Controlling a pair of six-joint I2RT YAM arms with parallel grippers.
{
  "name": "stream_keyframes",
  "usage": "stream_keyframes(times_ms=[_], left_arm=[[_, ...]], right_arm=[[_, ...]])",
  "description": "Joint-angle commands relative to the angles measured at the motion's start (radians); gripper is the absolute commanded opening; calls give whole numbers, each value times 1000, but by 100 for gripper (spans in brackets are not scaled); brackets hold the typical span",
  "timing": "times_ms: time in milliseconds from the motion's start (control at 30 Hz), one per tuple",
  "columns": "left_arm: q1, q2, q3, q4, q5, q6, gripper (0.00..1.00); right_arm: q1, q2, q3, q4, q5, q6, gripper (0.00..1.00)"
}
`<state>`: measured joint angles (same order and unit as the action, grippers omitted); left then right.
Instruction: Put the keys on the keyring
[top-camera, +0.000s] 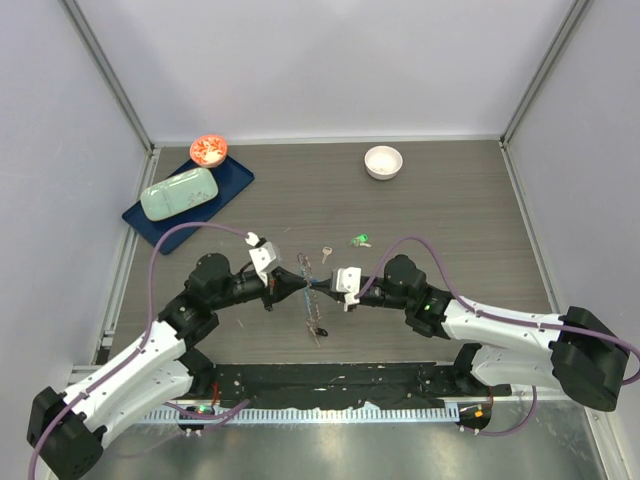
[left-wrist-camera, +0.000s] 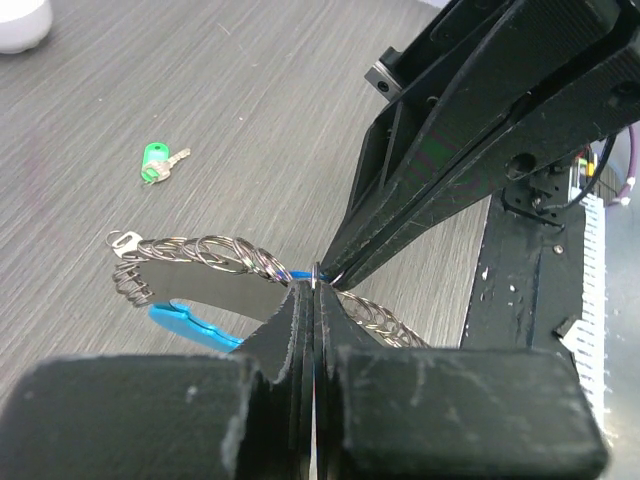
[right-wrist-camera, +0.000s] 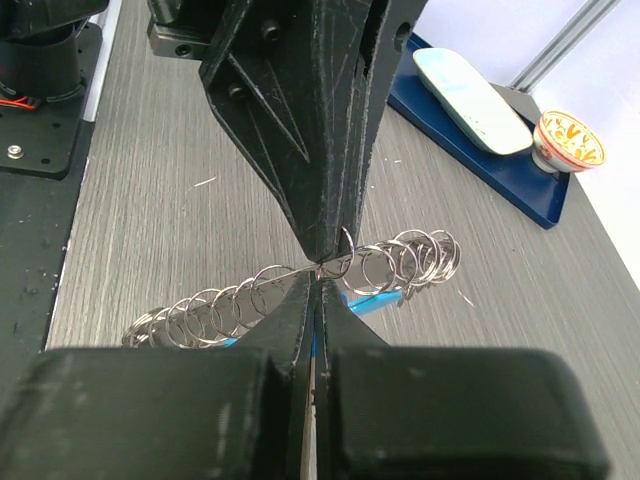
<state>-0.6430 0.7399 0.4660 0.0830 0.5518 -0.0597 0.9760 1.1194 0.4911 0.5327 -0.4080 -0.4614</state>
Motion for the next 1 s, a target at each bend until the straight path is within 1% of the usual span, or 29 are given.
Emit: stream_keyframes(times_ms=[0, 133, 233, 300, 500, 567, 700, 833, 967], left_arm=[[-1, -57, -29, 215, -137, -78, 0], [-1, -92, -84, 270, -164, -126, 0], [-1, -112, -121, 300, -171, -158, 8], [-1, -122, -142, 316, -179, -164, 11], [-1, -129, -168, 366, -182, -193, 14], [-1, -122, -179, 380, -182, -212, 18], [0, -111, -187, 400, -178, -227, 20], [-1, -91, -191, 414, -155, -209, 29], [-1, -48, -187, 435, -121, -148, 38]], right_arm=[[20, -1, 33, -5, 31, -11, 1], [20, -9, 40, -14, 81, -19, 1], [20, -16, 58, -48, 98, -34, 1], [20, -20, 79, -86, 103, -42, 1], [20, -21, 121, -152, 123, -66, 1], [20, -18, 136, -174, 126, -72, 1], [20, -10, 162, -214, 129, -83, 1], [20, -12, 181, -249, 143, -94, 1], [20, -18, 204, -304, 140, -97, 1]])
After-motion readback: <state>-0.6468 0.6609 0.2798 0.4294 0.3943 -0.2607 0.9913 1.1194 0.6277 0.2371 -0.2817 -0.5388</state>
